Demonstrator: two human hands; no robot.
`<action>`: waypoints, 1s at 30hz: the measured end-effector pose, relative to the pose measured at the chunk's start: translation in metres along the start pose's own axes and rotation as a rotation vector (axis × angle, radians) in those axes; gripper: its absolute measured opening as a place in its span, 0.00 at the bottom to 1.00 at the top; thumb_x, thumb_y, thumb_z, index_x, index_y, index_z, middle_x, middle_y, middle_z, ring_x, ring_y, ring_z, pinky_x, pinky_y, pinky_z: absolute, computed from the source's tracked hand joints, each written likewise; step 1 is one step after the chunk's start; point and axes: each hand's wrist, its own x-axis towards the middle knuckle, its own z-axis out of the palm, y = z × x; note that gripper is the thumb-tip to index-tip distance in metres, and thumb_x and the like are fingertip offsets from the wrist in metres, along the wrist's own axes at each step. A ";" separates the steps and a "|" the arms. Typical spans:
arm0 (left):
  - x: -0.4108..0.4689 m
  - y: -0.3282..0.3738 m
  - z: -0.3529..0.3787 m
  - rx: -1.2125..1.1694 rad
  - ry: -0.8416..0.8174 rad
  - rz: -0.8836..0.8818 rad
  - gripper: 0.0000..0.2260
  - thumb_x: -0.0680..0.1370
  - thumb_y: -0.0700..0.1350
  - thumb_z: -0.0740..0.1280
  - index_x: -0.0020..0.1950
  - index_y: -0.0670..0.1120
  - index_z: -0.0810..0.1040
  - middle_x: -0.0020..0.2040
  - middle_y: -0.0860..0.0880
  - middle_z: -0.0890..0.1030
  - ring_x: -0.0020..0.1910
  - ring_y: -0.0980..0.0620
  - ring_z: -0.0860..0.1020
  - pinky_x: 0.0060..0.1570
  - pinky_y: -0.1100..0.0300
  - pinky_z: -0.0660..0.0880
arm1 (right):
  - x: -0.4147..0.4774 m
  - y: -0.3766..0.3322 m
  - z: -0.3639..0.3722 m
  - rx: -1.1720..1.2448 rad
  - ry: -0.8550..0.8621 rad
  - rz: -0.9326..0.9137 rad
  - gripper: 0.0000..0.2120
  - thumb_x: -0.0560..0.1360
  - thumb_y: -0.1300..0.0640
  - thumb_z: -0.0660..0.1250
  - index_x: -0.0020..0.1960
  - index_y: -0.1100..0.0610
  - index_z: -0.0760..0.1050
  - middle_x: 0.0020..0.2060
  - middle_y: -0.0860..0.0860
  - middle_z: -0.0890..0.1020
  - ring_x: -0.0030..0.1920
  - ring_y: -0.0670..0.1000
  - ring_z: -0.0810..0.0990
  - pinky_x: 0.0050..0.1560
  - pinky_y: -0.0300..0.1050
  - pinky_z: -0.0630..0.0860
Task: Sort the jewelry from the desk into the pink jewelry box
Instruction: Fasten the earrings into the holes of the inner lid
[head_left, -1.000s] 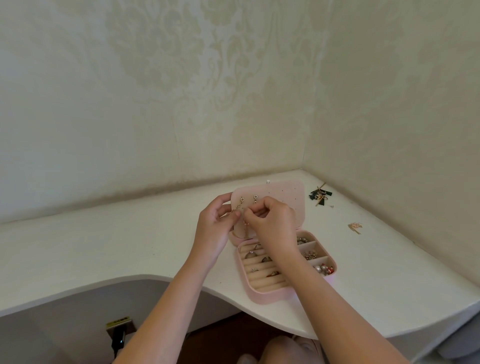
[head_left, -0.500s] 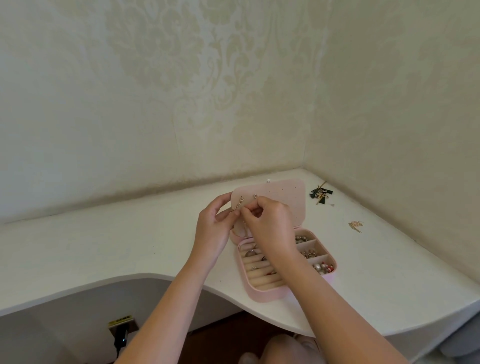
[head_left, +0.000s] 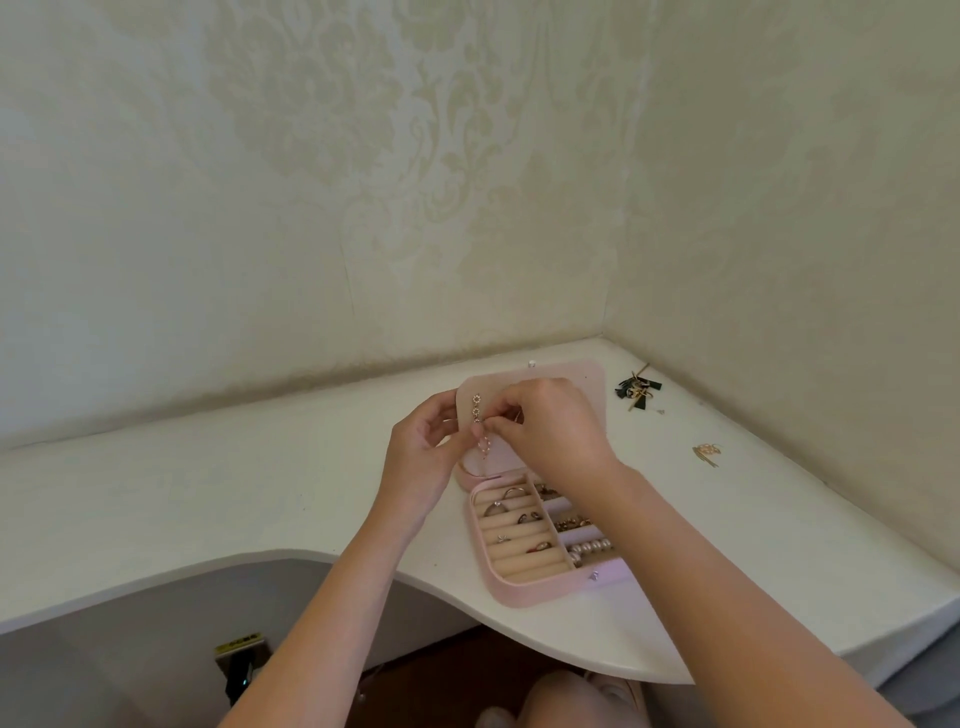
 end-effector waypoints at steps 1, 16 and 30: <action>0.000 0.001 0.000 -0.006 0.008 0.002 0.12 0.72 0.36 0.72 0.54 0.45 0.80 0.51 0.45 0.83 0.52 0.45 0.81 0.56 0.47 0.76 | 0.001 0.000 -0.004 -0.006 0.010 -0.021 0.04 0.72 0.56 0.69 0.42 0.53 0.83 0.36 0.49 0.83 0.39 0.49 0.79 0.44 0.48 0.76; -0.002 0.003 0.009 0.189 0.121 0.114 0.09 0.72 0.35 0.72 0.47 0.47 0.80 0.42 0.54 0.83 0.42 0.60 0.80 0.42 0.71 0.74 | 0.013 0.064 -0.041 0.210 0.182 0.074 0.14 0.78 0.53 0.62 0.42 0.61 0.79 0.37 0.52 0.81 0.40 0.50 0.76 0.40 0.44 0.67; 0.005 0.010 0.002 0.030 0.024 -0.045 0.06 0.76 0.37 0.67 0.52 0.43 0.80 0.44 0.50 0.84 0.42 0.57 0.81 0.42 0.63 0.79 | 0.015 0.080 -0.031 0.367 0.155 0.080 0.14 0.79 0.50 0.60 0.36 0.51 0.73 0.29 0.45 0.70 0.30 0.42 0.66 0.31 0.33 0.62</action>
